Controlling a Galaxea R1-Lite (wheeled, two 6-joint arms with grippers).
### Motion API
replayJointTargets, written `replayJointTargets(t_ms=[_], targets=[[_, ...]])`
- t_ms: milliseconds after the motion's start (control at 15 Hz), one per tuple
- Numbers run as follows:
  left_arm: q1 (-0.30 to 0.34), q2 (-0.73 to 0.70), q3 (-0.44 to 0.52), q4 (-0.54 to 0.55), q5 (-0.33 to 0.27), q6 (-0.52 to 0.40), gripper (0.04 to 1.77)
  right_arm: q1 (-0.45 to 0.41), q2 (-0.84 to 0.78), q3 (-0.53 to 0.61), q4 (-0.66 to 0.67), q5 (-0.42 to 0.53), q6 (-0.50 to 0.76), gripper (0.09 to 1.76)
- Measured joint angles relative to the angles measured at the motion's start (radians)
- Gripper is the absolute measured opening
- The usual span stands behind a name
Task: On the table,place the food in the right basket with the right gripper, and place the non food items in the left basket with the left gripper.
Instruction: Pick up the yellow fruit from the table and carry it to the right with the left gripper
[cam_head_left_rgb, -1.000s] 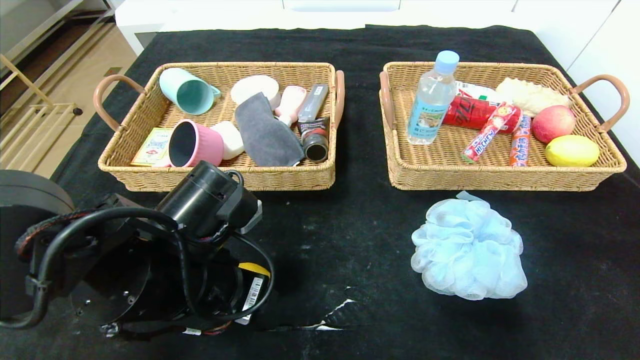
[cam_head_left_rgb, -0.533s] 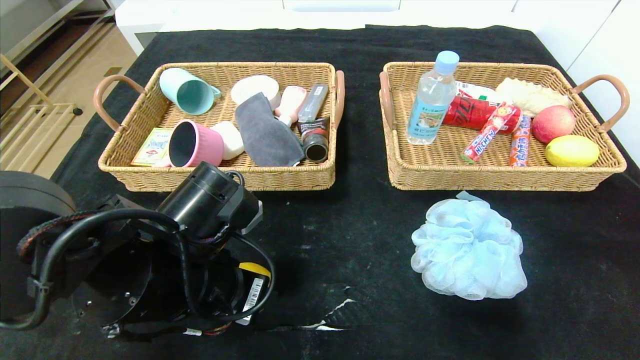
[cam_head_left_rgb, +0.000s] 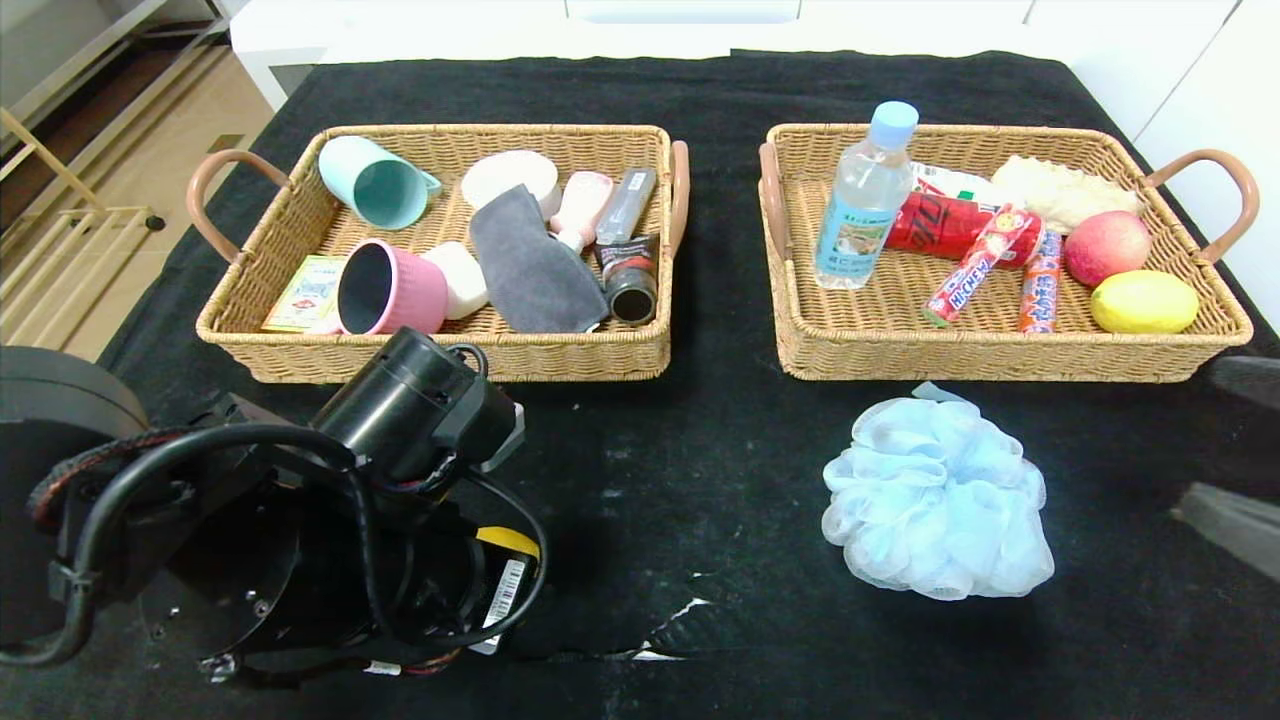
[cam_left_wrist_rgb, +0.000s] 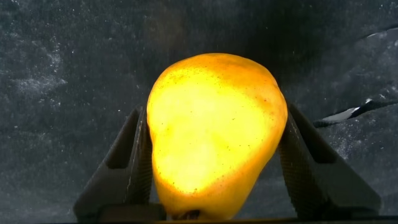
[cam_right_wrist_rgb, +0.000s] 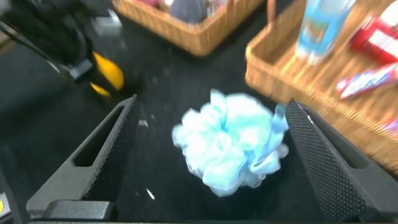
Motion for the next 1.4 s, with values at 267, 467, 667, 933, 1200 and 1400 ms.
replayJointTargets(t_ms=[267, 467, 667, 933, 1200, 1400], targets=[[-0.001, -0.016, -0.004, 0.010, 0.004, 0.005, 1.19, 0.000, 0.052, 0.001, 0.001, 0.000, 0.000, 1.71], [-0.008, -0.060, -0.007, 0.011, 0.007, 0.007, 1.19, 0.001, -0.041, 0.001, 0.000, 0.000, 0.000, 1.71], [-0.012, -0.109, -0.012, 0.011, 0.005, 0.023, 1.19, 0.001, -0.078, 0.001, 0.000, 0.000, 0.000, 1.71], [-0.050, -0.123, -0.071, 0.002, -0.003, 0.041, 1.18, 0.000, -0.091, 0.001, 0.000, 0.001, 0.000, 1.71], [-0.134, -0.023, -0.178, 0.001, 0.007, 0.043, 1.18, 0.000, -0.092, 0.000, 0.000, 0.002, 0.000, 1.71], [-0.214, 0.085, -0.267, 0.009, 0.025, 0.046, 1.18, -0.001, -0.092, -0.002, 0.000, 0.001, 0.000, 1.71]])
